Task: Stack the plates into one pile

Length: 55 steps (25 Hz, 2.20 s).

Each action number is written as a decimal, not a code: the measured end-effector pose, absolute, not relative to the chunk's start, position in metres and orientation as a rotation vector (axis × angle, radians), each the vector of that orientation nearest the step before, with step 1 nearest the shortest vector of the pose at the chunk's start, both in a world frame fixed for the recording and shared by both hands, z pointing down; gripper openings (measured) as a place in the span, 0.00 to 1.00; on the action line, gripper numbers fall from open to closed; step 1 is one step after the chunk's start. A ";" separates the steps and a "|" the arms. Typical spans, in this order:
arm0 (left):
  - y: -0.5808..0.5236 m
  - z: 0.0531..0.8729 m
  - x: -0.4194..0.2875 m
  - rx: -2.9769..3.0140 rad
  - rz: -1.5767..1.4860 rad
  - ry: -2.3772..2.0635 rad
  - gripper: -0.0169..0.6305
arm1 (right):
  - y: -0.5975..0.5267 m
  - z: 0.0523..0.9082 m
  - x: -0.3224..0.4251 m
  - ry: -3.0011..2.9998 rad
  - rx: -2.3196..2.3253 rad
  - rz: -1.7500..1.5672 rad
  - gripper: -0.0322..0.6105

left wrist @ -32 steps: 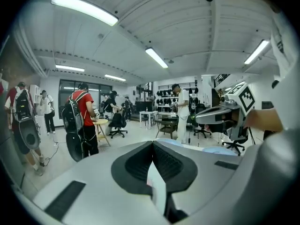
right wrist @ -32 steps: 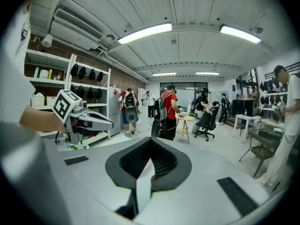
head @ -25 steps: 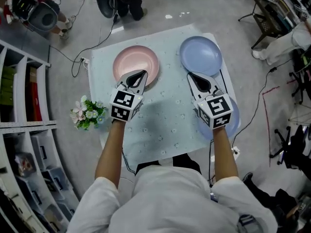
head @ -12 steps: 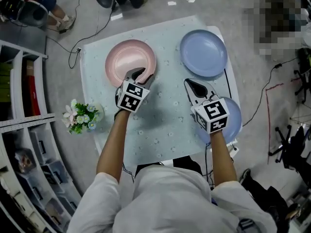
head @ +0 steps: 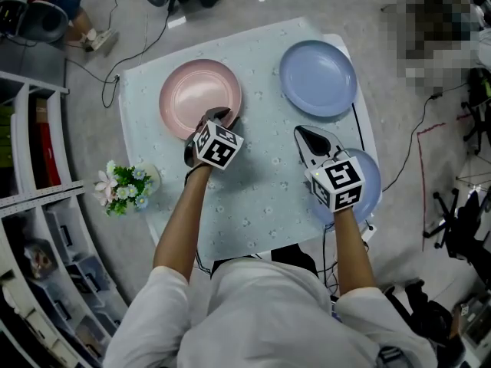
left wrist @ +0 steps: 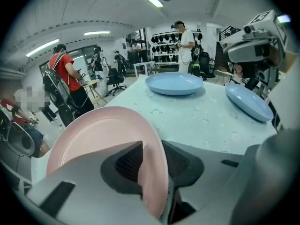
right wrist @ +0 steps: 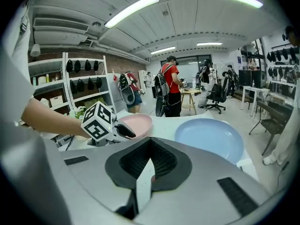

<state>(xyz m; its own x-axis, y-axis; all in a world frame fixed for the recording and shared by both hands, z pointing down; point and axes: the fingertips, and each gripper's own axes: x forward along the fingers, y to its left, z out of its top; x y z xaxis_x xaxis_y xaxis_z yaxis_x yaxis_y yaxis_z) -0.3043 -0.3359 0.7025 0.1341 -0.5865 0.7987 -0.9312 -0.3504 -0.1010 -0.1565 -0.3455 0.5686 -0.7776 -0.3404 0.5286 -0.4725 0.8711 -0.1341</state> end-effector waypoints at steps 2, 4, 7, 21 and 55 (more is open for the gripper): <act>-0.337 0.704 -0.304 1.985 1.081 -1.458 0.21 | -0.341 0.569 -0.152 -2.530 0.606 0.363 0.07; -0.338 0.704 -0.303 1.986 1.080 -1.467 0.19 | -0.337 0.567 -0.147 -2.525 0.628 0.368 0.07; -0.336 0.702 -0.301 2.022 1.141 -1.468 0.15 | -0.331 0.557 -0.140 -2.525 0.680 0.366 0.07; -0.297 0.603 -0.331 2.238 0.883 -1.575 0.09 | -0.264 0.491 -0.121 -2.535 0.969 0.272 0.07; -0.196 0.489 0.076 3.009 1.050 -1.019 0.10 | -0.147 0.442 0.187 -2.440 1.487 0.218 0.07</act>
<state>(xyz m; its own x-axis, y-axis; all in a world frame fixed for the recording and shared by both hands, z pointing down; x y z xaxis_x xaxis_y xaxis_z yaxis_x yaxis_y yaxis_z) 0.0756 -0.1964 0.4891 0.6216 -0.6059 0.4964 -0.4784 -0.7955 -0.3720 0.1873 -0.1468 0.4417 -0.4336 -0.8463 0.3095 -0.8878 0.4600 0.0141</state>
